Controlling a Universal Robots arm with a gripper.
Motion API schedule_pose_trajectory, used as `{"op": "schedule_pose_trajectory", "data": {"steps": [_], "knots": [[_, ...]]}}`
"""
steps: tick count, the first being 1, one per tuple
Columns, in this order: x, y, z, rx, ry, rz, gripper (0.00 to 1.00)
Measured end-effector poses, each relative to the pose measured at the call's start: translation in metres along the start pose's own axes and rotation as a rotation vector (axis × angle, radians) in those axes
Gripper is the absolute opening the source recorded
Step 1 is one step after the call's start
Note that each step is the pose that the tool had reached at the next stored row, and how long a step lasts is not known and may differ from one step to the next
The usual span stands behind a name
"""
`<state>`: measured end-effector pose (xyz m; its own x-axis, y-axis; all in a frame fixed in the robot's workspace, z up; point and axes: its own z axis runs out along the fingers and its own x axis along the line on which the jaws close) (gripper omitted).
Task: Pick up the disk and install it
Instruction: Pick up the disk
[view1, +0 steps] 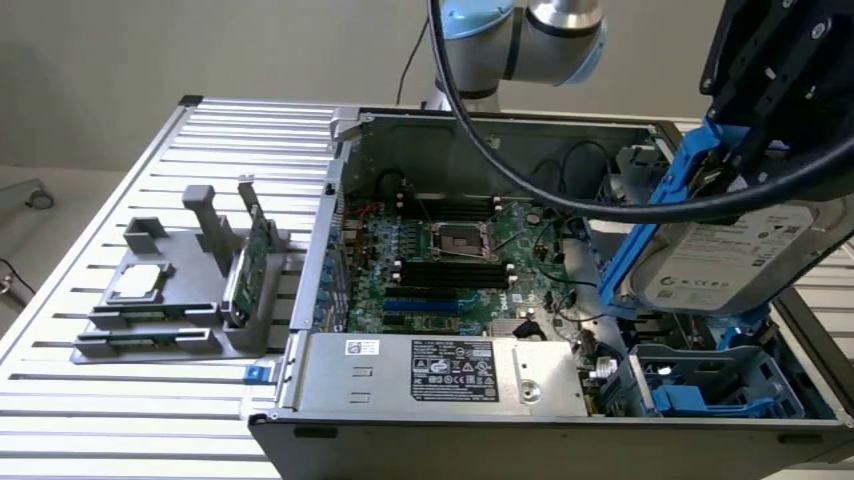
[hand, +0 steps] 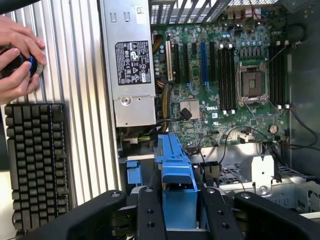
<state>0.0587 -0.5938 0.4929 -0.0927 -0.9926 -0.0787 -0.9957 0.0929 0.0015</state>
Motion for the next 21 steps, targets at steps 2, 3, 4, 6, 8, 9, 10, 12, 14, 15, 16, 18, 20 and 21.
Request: {"op": "schedule_pose_trajectory", "data": {"steps": [2,3,4,6,8,9,10,12,14,15,16,18,20,21], "knots": [[0.005,-0.0023,0.0018,0.0002,-0.0001,0.0,0.33],[0.006,-0.0057,0.0032,0.0004,-0.0004,0.0,0.33],[0.006,-0.0102,0.0046,0.0002,-0.0002,0.0,0.33],[0.005,-0.0194,0.0082,0.0002,-0.0001,0.0,0.33],[0.005,-0.0284,0.0118,0.0002,0.0,0.0,0.33],[0.005,-0.0328,0.0136,0.0001,-0.0001,0.0,0.33],[0.005,-0.0366,0.0154,0.0001,0.0,0.0,0.33],[0.007,-0.0411,0.0188,0.0002,0.0,0.0,0.33],[0.009,-0.045,0.0224,0.0001,0.0,0.0,0.33],[0.01,-0.0465,0.0242,0.0002,-0.0003,0.0,0.33],[0.011,-0.0473,0.0259,0.0001,-0.0001,0.0,0.33],[0.011,-0.0475,0.0295,0.0002,0.0,0.0,0.33],[0.011,-0.0475,0.0331,0.0002,0.0,0.0,0.33],[0.012,-0.0477,0.035,0.0001,-0.0002,0.0,0.33]]}}
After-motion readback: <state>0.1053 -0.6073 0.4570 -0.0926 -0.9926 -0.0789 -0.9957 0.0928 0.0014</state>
